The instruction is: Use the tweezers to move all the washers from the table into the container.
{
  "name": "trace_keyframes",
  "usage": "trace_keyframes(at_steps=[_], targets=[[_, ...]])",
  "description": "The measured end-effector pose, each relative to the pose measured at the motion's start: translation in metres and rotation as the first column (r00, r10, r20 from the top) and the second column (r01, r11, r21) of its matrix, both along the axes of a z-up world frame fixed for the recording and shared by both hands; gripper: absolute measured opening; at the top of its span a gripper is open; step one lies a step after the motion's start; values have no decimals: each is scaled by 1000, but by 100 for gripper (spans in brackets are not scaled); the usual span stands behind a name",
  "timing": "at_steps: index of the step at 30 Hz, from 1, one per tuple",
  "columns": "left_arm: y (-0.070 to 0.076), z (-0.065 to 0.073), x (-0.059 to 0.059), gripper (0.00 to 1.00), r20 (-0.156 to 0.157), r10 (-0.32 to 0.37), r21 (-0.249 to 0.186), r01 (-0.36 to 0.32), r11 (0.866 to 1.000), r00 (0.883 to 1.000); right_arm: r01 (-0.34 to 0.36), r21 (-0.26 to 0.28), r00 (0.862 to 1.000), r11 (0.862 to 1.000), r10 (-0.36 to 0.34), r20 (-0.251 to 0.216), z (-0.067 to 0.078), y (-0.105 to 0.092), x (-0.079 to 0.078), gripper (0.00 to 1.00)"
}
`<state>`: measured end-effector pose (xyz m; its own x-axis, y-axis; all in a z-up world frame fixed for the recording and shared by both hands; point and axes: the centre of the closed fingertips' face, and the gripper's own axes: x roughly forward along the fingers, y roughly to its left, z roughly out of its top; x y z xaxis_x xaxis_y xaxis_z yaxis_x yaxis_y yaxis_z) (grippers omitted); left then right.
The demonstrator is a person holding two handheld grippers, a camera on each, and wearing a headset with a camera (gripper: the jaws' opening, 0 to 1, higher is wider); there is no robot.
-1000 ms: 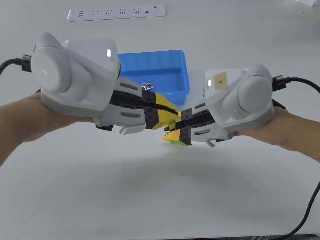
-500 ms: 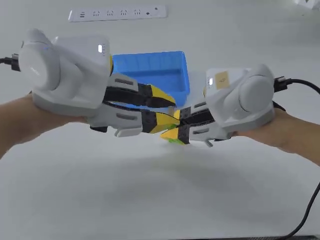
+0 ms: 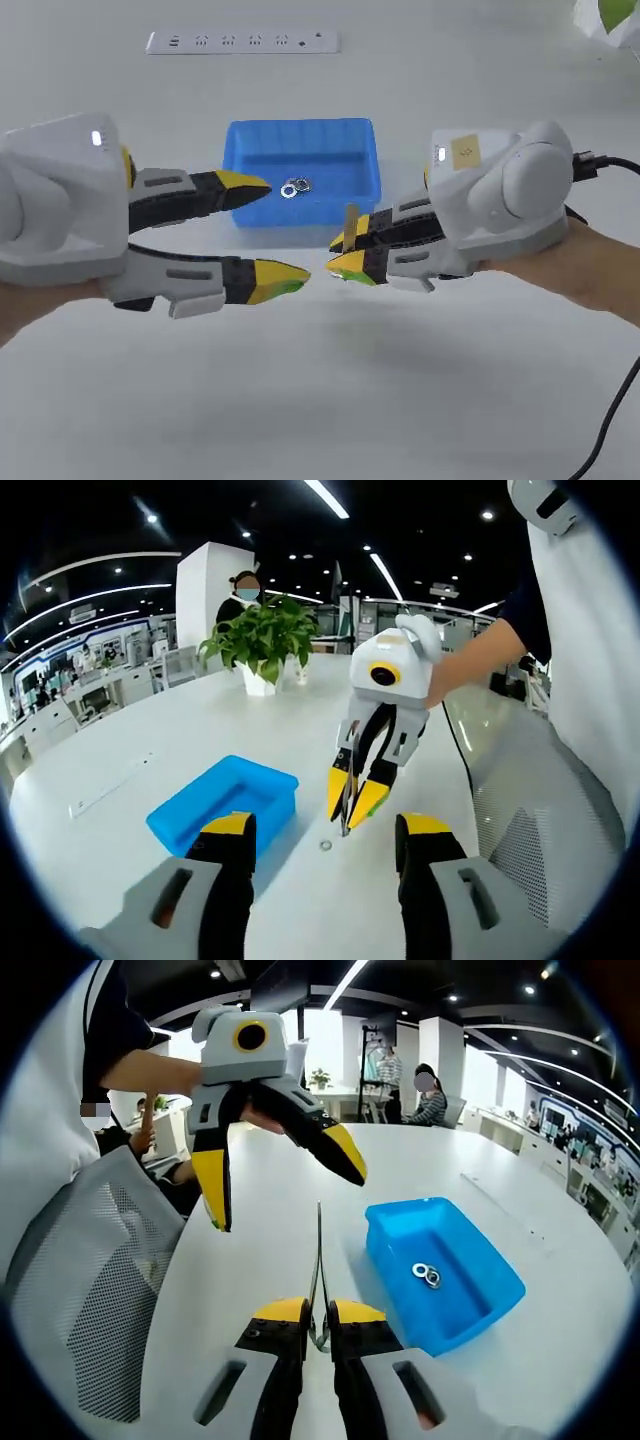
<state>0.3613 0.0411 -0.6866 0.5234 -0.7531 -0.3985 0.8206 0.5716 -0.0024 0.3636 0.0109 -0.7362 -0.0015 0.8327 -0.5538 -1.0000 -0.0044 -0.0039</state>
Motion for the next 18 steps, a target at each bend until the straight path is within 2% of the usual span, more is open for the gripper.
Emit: trace_keyframes(at_steps=[4, 6, 8, 9, 12, 14, 16, 18], targets=[[17, 1, 3, 83, 5, 99, -9, -99, 995, 995, -7, 0, 1000, 1000, 7, 7, 8, 2, -3, 9], [22, 3, 3, 86, 2, 134, -35, -134, 990, 991, -12, 0, 1000, 1000, 12, 14, 11, 2, -4, 9], [24, 2, 2, 89, -4, 146, -41, -146, 988, 989, -20, -3, 1000, 1000, 20, 21, 14, 3, -5, 9], [25, 0, 0, 91, -13, 153, -39, -154, 987, 988, -21, -2, 999, 1000, 21, 24, 17, 4, -5, 9], [29, -6, -2, 99, -15, 170, -14, -171, 985, 985, -19, 10, 1000, 1000, 18, 17, 25, 5, -4, 9], [32, -9, -4, 99, -22, 179, -9, -180, 984, 984, -8, 28, 1000, 1000, 7, 5, 31, 7, -2, 9], [33, -9, -5, 99, -33, 188, -34, -189, 981, 982, 5, 39, 1000, 999, -5, -2, 36, 8, 3, 9], [36, -11, -7, 99, -38, 198, -37, -199, 979, 979, 10, 43, 1000, 999, -11, 3, 42, 9, 8, 9]])
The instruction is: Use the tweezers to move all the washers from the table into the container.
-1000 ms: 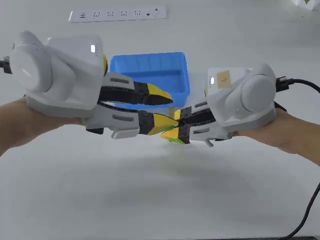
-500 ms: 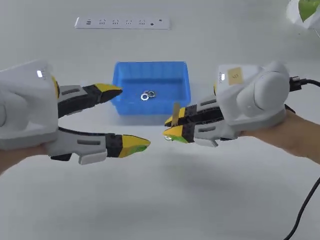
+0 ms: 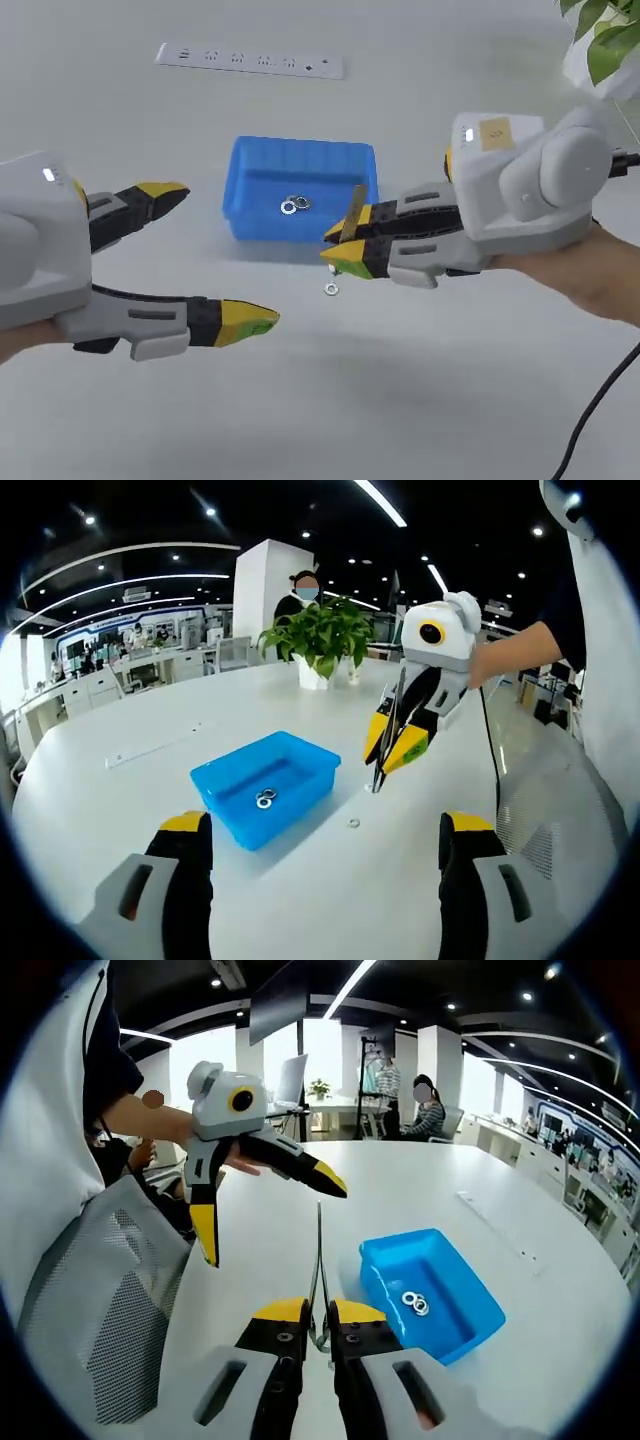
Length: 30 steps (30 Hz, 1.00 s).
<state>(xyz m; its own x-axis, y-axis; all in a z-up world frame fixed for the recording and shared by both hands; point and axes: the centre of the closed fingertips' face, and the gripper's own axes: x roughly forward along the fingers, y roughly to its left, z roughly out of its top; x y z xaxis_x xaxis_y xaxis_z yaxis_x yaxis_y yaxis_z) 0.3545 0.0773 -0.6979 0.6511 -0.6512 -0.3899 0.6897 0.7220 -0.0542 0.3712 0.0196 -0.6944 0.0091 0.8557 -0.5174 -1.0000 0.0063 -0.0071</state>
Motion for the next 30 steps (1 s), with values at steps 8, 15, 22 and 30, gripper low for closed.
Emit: trace_keyframes(at_steps=[8, 15, 22, 30], targets=[[11, -3, -3, 99, -3, 35, -33, -35, 999, 999, 8, 41, 999, 999, -9, 32, 33, 8, 25, 9], [14, 11, -7, 99, 46, 51, -141, -45, 989, 998, 8, 43, 997, 999, -11, 71, 46, 18, 49, 9], [20, 6, -7, 99, 40, 73, -141, -66, 988, 997, 16, 28, 996, 999, -19, 83, 31, 28, 77, 9], [21, 1, -8, 99, 31, 91, -144, -85, 986, 995, 44, 0, 996, 999, -44, 78, 1, 39, 106, 9]])
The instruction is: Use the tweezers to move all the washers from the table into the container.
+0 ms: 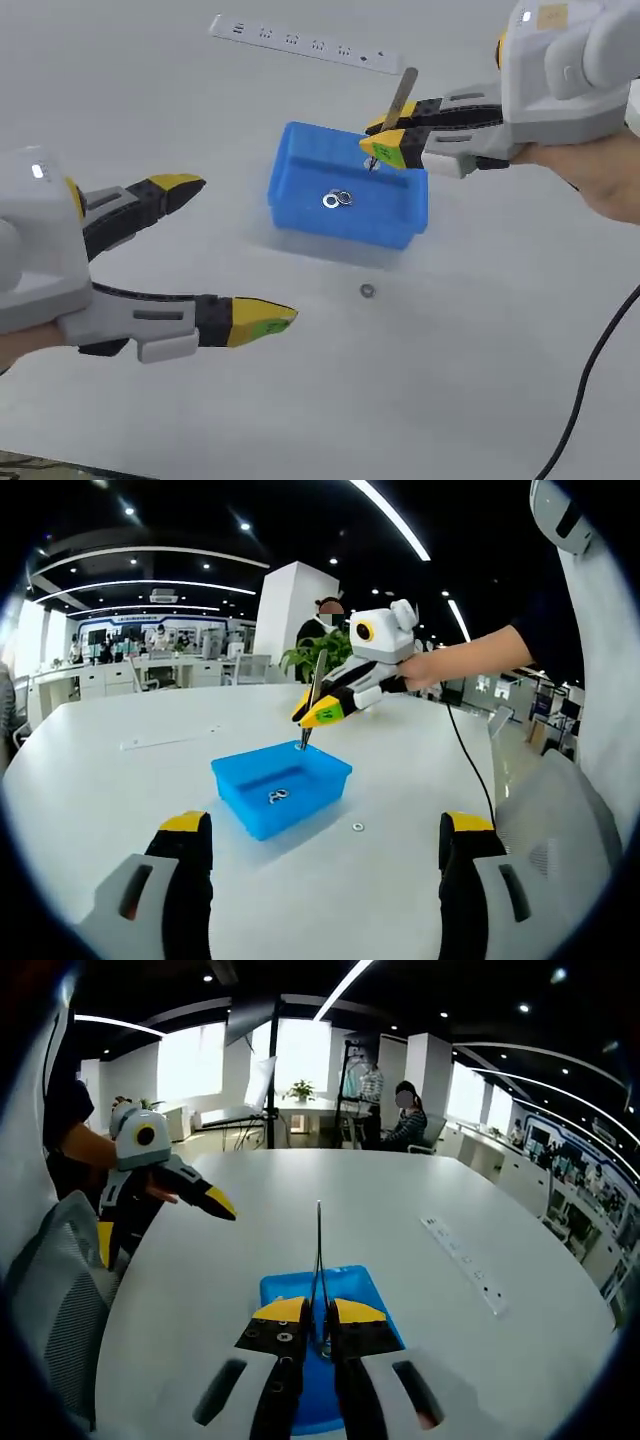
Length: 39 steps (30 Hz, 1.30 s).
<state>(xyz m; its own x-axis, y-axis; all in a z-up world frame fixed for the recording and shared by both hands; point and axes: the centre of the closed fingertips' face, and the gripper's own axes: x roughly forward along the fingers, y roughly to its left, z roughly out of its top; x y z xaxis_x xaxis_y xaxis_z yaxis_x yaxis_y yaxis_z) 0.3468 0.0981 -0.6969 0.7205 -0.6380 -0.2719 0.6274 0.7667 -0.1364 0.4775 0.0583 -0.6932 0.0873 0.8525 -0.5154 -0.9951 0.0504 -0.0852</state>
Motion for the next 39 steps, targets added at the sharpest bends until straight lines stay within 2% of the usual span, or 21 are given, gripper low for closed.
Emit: trace_keyframes(at_steps=[5, 11, 15, 17, 19, 23, 28, 30, 39], targets=[[-1, 3, 1, 99, 11, 15, -34, -14, 999, 1000, 14, -32, 1000, 999, -14, -1, -23, 4, 9, 9], [-1, 3, 4, 99, 24, 20, -30, -19, 999, 1000, 9, -58, 1000, 998, -9, -7, -42, 6, 6, 9], [-1, 10, 10, 99, 67, 52, -39, -49, 998, 996, 2, -73, 1000, 997, -2, -2, -53, 6, 4, 9], [-4, 13, 10, 99, 85, 46, -34, -43, 998, 995, -3, -86, 1000, 996, 4, 5, -57, 4, 2, 10], [-7, 12, 9, 99, 102, 30, -2, -30, 1000, 994, 3, -84, 1000, 996, -3, 3, -57, 3, 2, 10], [-14, 7, 6, 97, 107, -3, 40, -1, 999, 994, 9, -87, 1000, 996, -8, 7, -58, 3, 1, 10], [-17, 8, 6, 96, 113, -11, 46, 6, 999, 994, 16, -80, 1000, 997, -15, 5, -59, 4, -1, 10], [-15, 9, 7, 96, 108, 6, 30, -9, 1000, 994, 18, -77, 1000, 997, -17, 10, -59, 5, -1, 10], [-4, 10, 9, 96, 96, 34, 25, -36, 999, 995, 10, -80, 1000, 997, -9, 20, -61, 4, -2, 11]])
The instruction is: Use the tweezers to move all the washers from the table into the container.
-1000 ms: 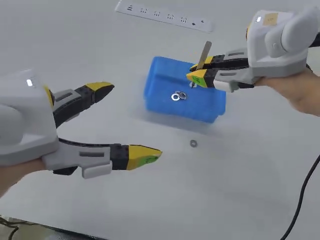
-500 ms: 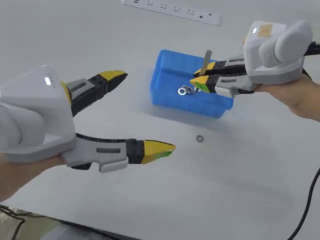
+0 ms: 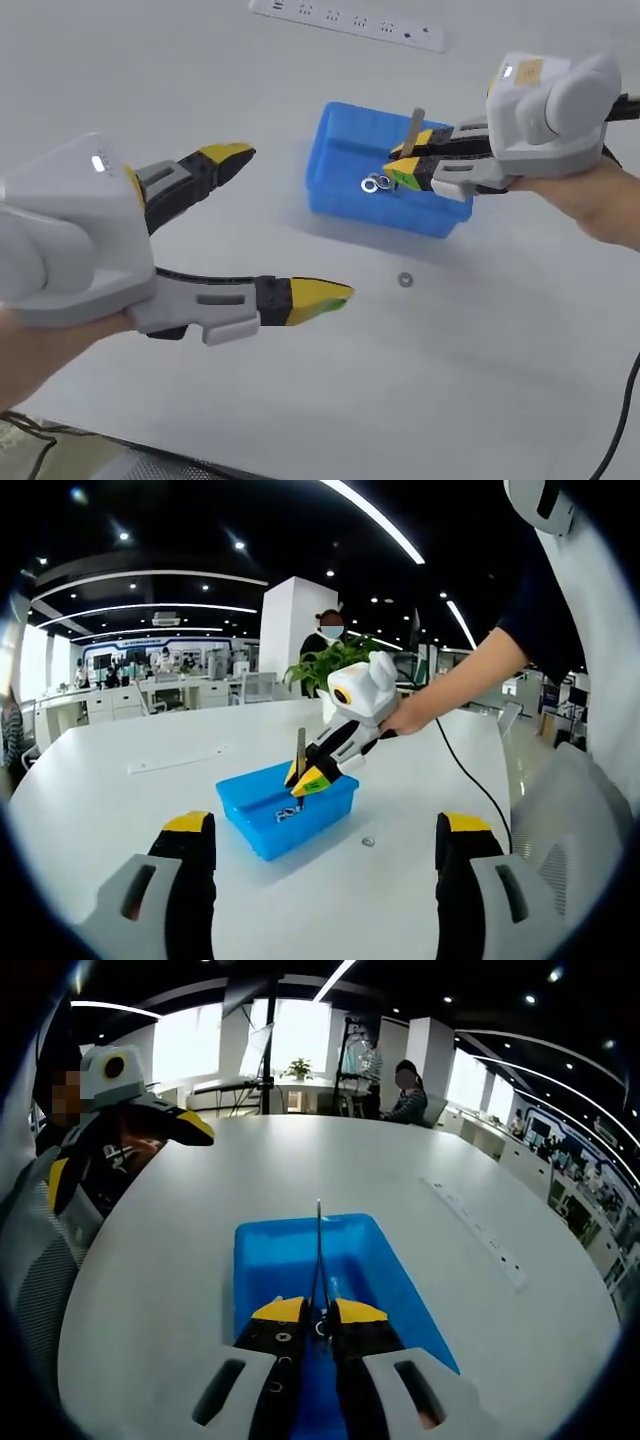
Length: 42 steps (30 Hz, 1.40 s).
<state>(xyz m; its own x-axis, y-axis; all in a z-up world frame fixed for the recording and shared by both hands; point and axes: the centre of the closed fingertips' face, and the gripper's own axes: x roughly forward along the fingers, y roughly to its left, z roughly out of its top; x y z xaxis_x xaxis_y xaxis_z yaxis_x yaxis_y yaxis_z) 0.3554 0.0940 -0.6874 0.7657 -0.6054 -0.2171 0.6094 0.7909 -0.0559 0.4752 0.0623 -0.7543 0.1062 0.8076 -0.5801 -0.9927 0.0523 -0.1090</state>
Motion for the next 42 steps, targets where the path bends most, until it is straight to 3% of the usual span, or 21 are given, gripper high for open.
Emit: trace_keyframes(at_steps=[9, 16, 18, 20, 22, 25, 26, 30, 32, 35, 38, 42], targets=[[6, 6, 7, 96, 10, -5, 5, 5, 1000, 1000, -12, 19, 1000, 1000, 12, 10, 13, 1, -3, 10], [-3, 35, 46, 94, 75, -98, 14, 97, 995, 992, -39, 20, 999, 999, 39, 19, 19, 3, -4, 10], [-9, 44, 58, 93, 91, -141, 16, 140, 990, 986, -44, 17, 999, 999, 44, 22, 20, 2, -4, 10], [-21, 54, 67, 85, 106, -193, 5, 194, 981, 975, -51, 18, 999, 999, 50, 20, 21, 2, -5, 10], [-28, 62, 76, 76, 149, -230, 13, 231, 973, 962, -61, 13, 998, 998, 61, 24, 22, 2, -6, 10], [-38, 58, 85, 74, 127, -278, 32, 276, 961, 952, -68, 16, 997, 998, 67, 25, 23, 3, -7, 10], [-43, 55, 87, 73, 126, -306, 51, 302, 952, 944, -70, 18, 997, 997, 70, 24, 23, 3, -7, 10], [-54, 47, 93, 56, 139, -367, 105, 355, 929, 920, -82, 18, 996, 997, 81, 26, 24, 4, -8, 10], [-58, 43, 96, 44, 112, -385, 94, 376, 922, 916, -87, 19, 996, 996, 86, 25, 24, 5, -9, 10], [-63, 42, 99, 28, 110, -411, 96, 402, 910, 905, -96, 17, 995, 995, 95, 29, 25, 6, -10, 10], [-66, 47, 101, 24, 110, -431, 72, 425, 902, 896, -105, 15, 994, 994, 104, 27, 25, 6, -11, 10], [-68, 47, 101, 16, 100, -463, 78, 457, 886, 881, -113, 10, 993, 994, 113, 26, 24, 5, -11, 10]])
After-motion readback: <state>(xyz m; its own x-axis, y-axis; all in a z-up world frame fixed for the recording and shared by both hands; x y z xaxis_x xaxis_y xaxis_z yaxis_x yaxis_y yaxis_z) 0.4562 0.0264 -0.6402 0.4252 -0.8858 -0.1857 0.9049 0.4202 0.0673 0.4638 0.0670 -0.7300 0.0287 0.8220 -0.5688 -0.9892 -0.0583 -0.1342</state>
